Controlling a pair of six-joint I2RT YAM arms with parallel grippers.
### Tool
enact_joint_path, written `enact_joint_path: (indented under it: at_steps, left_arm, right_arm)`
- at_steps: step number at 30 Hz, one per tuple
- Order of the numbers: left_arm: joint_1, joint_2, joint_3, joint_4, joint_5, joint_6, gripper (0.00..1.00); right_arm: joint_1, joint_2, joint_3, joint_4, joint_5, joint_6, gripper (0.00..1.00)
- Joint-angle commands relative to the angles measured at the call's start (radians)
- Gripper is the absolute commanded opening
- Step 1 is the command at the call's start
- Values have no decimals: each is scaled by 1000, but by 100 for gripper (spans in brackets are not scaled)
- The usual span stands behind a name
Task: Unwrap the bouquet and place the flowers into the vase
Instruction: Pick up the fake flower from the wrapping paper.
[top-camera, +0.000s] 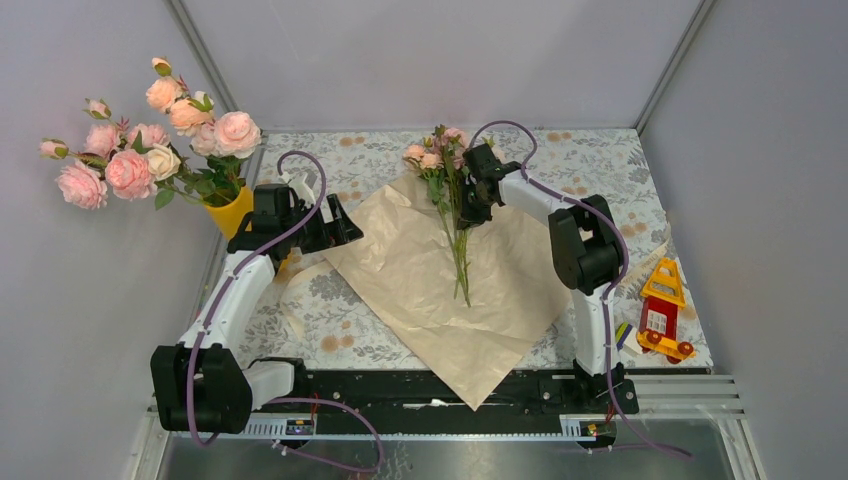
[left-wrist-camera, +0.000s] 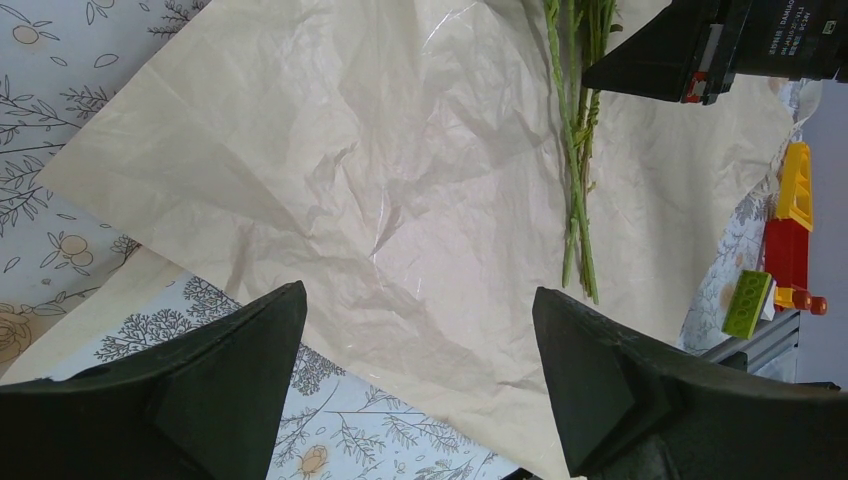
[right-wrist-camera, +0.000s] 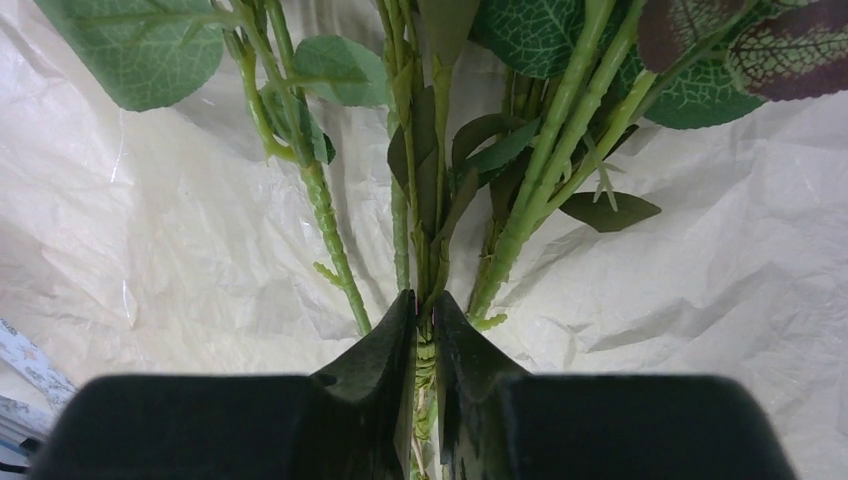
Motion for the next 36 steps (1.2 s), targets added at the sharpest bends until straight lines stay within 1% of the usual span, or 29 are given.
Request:
enact_joint_path:
  at_steps: [1,8,13,19,24,27,31,33,36]
  left_arm:
    - [7,-9,-2,64,34,-3,89]
    - [7,-18,-6,74,50,-4,89]
    - [7,-32,-14,98,77,-8,89]
    - [7,-101,-51,193,145,-22,89]
    - [-2,-144,-61,215,178,-12,89]
    - [-27,-182,-47,239,209,-44,89]
    - [-116,-234,-7,333,213,-128,90]
    - [-191,-249,23,420,216,-186,90]
    - [-287,-263,36,591,228,-296,90]
  right_arm:
    - [10,-80,7,22,-9,-43,0]
    - [10,-262,-117,127,31,-101,0]
    - [9,-379,-181,145,68,-174,0]
    - [10,-544,-295,222,75,-213,0]
    - [10,-678,-335,233,93,-233,0]
    - [12,-747,-341,220,37,-236,0]
    - [34,-841,-360,213,-73,-230,0]
    - [51,-880,-363,213,-160,-216,0]
    - [92,-929,-361,214,-279,-189,0]
